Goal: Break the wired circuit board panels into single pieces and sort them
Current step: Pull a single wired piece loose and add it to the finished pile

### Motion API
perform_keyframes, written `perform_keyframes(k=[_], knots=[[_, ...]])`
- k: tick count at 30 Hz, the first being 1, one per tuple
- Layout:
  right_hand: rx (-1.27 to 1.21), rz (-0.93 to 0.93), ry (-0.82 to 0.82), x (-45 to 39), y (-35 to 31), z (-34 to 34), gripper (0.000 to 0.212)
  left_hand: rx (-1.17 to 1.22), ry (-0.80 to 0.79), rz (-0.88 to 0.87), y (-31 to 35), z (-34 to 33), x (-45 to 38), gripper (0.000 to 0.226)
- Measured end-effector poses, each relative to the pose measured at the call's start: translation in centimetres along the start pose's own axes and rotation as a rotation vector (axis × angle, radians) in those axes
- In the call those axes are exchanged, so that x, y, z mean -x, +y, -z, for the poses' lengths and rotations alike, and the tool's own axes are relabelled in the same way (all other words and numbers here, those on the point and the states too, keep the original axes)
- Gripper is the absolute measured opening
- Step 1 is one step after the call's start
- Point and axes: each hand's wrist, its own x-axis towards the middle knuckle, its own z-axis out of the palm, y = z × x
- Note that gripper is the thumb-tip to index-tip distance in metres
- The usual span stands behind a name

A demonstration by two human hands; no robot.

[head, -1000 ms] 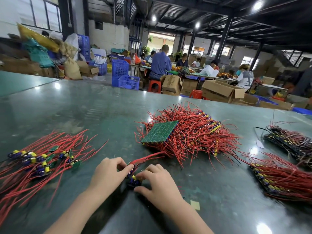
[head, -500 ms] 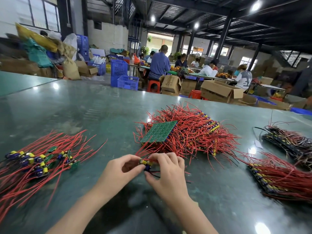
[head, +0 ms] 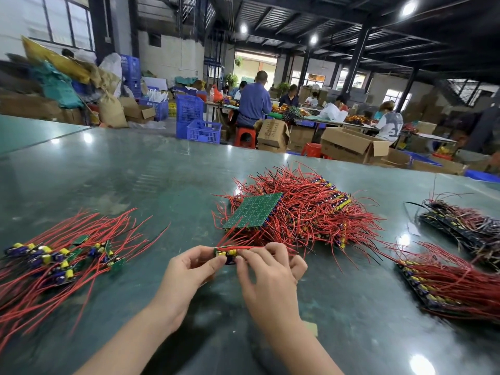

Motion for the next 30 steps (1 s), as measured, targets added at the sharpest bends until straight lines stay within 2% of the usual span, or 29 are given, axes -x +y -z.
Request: perform_keyframes(k=[3,6,8,11,14,19,23,26,27,30], knots=[[-0.027,-0.151,-0.092,-0.08,-0.28,-0.08,0.019,-0.008,0.009,-0.025,0.05,-0.10,0.09,0.018],[-0.093,-0.322,-0.372,-0.18,-0.55,-0.33,0.032,-0.026,-0.022,-0.050,0.06,-0.18,0.16,0.020],[-0.206,-0.431,-0.483,-0.14,-0.24,-0.58,0.029,-0.046,-0.050,-0.068,-0.05,-0.26,0.22,0.024],[-0.371,-0.540,-0.460,-0.43,-0.36,-0.03,0.016,-0.034,-0.024,-0.077,-0.20,-0.17,0.08,0.035],[-0.463,-0.591,-0.434,-0.45,-0.46,0.20,0.006,-0.039,-0.033,-0.111,-0.13,-0.11,0.02,0.027],[-0.455,-0.547,-0.412,-0.48,-0.35,0.30,0.005,-0.156,-0.054,-0.175,0.02,-0.06,-0.20,0.024],[-0.705,-0.641,-0.393,-0.51,-0.31,-0.12,0.017,-0.234,-0.033,-0.185,-0.02,0.13,-0.07,0.022],[-0.750,-0.628,-0.392,-0.64,-0.10,-0.29,0.029,-0.261,-0.044,-0.167,-0.09,0.32,-0.07,0.011],[-0.763,-0.619,-0.404,-0.68,0.02,-0.31,0.028,-0.274,-0.058,-0.169,-0.10,0.44,-0.09,0.009],[-0.807,-0.615,-0.448,-0.64,0.36,-0.41,0.012,-0.325,-0.111,-0.186,-0.20,0.66,-0.15,0.021]])
